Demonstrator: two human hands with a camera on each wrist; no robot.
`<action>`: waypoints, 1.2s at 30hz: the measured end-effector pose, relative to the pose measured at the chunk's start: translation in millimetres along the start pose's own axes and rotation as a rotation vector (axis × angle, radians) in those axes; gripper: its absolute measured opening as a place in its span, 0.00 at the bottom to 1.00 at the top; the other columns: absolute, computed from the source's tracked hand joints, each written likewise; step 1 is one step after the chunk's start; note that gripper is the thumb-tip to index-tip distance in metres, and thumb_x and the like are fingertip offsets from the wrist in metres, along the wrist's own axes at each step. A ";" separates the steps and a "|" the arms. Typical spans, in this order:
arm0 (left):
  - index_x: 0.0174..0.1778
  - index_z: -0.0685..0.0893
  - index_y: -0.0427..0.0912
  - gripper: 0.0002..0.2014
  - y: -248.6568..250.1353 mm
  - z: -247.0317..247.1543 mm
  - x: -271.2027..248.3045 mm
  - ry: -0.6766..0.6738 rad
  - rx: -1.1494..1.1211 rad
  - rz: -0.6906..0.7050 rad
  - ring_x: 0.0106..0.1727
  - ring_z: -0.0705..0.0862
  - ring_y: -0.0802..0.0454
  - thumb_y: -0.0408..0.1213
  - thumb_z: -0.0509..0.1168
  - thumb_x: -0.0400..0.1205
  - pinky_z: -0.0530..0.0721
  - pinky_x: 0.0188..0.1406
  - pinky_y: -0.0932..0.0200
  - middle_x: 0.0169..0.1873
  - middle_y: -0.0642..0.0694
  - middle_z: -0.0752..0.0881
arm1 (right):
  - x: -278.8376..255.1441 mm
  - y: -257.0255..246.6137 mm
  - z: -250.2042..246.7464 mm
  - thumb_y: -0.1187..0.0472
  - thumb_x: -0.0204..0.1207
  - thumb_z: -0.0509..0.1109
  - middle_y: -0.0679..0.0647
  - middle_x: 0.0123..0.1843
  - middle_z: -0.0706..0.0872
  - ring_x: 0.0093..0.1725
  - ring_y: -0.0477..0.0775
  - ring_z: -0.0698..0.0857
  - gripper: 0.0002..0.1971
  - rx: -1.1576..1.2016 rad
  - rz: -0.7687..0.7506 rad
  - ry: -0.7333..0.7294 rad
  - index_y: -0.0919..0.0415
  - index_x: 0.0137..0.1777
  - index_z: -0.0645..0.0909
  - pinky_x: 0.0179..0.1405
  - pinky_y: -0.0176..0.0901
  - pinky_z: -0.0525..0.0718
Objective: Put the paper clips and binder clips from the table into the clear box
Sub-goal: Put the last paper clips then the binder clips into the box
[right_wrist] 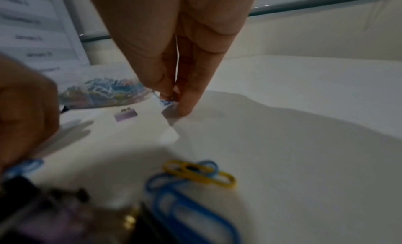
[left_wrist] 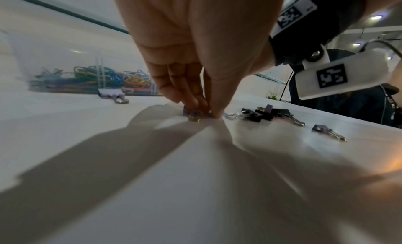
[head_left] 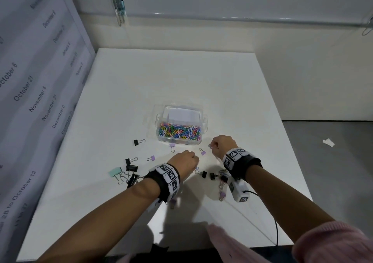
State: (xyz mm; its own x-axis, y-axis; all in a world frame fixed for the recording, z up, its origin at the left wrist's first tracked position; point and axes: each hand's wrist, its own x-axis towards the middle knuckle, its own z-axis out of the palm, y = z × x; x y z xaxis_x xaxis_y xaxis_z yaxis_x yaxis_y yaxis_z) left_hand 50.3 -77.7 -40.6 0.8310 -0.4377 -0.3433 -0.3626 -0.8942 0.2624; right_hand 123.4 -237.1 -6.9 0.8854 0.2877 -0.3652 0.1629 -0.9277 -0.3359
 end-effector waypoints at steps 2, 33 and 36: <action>0.51 0.78 0.37 0.06 0.0 2.5 -1.6 0.016 -0.006 -0.018 0.55 0.79 0.38 0.31 0.59 0.81 0.81 0.51 0.45 0.51 0.38 0.82 | 2.5 -4.4 -6.4 0.64 0.75 0.63 0.62 0.53 0.89 0.54 0.62 0.84 0.10 0.074 0.001 0.049 0.66 0.49 0.85 0.55 0.50 0.82; 0.51 0.78 0.34 0.08 1.2 -11.9 -9.0 -0.123 -0.159 -0.098 0.56 0.80 0.38 0.26 0.58 0.78 0.79 0.57 0.46 0.56 0.36 0.78 | -66.7 65.3 42.1 0.62 0.51 0.84 0.51 0.33 0.78 0.32 0.41 0.77 0.14 0.284 -0.169 0.068 0.58 0.40 0.90 0.38 0.16 0.72; 0.50 0.76 0.35 0.06 0.9 -17.7 -11.9 -0.114 -0.167 -0.090 0.53 0.81 0.36 0.27 0.57 0.79 0.80 0.54 0.44 0.52 0.35 0.81 | -68.1 63.8 44.1 0.63 0.51 0.75 0.56 0.28 0.83 0.36 0.46 0.75 0.09 0.283 -0.202 0.080 0.60 0.33 0.90 0.39 0.13 0.70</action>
State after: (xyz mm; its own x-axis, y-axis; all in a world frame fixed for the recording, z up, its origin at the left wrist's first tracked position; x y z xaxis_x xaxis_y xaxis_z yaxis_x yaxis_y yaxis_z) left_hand 47.6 -71.7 -20.3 0.8001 -0.3733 -0.4695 -0.2065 -0.9063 0.3687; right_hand 54.3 -305.4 -41.7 0.8810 0.4281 -0.2013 0.2207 -0.7484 -0.6255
